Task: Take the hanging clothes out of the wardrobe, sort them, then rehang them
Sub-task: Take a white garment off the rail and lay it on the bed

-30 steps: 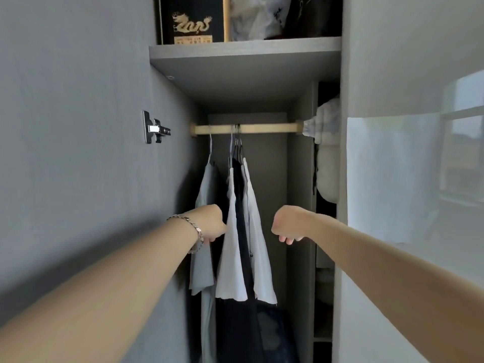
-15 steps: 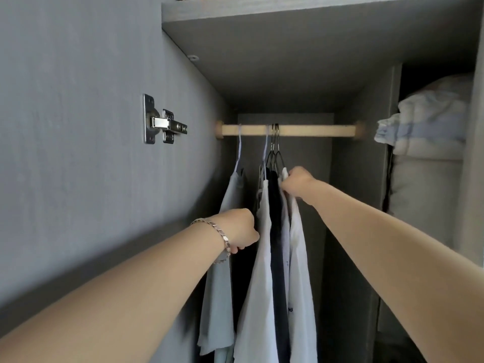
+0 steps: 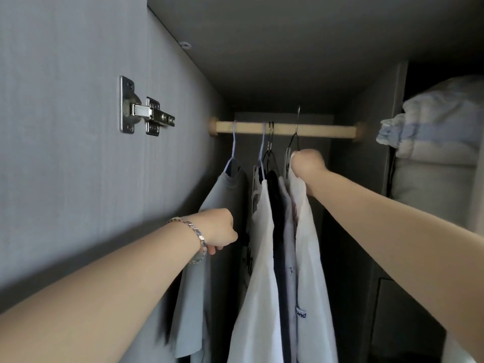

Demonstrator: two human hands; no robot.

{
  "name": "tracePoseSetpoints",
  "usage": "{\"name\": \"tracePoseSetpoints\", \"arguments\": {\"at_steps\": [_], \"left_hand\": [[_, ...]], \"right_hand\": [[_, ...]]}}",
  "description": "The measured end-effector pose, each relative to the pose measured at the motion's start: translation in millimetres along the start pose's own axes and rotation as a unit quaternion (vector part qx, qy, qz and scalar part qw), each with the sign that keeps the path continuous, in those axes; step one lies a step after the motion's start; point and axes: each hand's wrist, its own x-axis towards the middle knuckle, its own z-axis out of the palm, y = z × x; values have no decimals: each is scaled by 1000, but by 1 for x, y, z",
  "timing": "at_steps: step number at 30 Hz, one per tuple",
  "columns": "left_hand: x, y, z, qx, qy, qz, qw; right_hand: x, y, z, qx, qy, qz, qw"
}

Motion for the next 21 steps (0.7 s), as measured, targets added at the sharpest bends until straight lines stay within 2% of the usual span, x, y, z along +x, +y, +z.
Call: {"name": "tracePoseSetpoints", "arguments": {"at_steps": [7, 11, 14, 21], "left_hand": [[-19, 3, 10, 1, 2, 24, 1000], [-40, 7, 21, 35, -11, 50, 998], [-55, 14, 34, 52, -16, 70, 996], [-118, 63, 84, 57, -82, 137, 985]], "right_hand": [[-63, 20, -27, -84, -10, -7, 996], [-109, 39, -35, -111, -61, 40, 991], [-153, 56, -46, -128, -64, 61, 988], [-268, 97, -112, -249, -15, 64, 966]]}}
